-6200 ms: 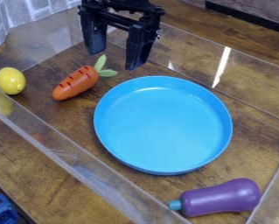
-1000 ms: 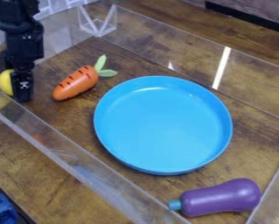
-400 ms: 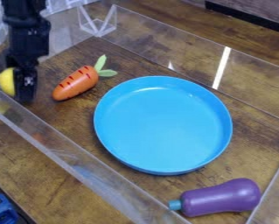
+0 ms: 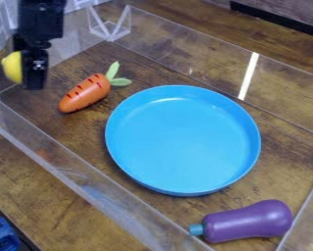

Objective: Put the lemon on the blue tray

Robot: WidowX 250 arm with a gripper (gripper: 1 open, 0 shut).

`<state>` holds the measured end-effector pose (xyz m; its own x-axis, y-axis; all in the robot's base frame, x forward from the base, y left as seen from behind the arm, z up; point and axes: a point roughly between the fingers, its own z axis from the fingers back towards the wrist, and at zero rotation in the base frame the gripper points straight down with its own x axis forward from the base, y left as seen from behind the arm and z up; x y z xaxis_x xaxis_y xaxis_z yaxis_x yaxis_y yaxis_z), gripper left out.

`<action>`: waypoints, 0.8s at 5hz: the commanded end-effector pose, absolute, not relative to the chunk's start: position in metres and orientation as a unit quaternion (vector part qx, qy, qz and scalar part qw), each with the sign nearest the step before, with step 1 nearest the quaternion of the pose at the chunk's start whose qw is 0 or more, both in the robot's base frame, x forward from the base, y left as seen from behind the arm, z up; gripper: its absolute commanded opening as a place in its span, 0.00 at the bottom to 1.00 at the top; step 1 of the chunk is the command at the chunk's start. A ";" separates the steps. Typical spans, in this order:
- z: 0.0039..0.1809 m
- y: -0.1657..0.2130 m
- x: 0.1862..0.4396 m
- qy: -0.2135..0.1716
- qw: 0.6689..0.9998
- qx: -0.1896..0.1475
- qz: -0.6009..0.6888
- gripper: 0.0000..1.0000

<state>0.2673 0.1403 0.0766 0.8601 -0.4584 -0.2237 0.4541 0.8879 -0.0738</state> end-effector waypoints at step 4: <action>0.111 -0.016 0.296 0.050 0.919 0.037 -0.389 0.00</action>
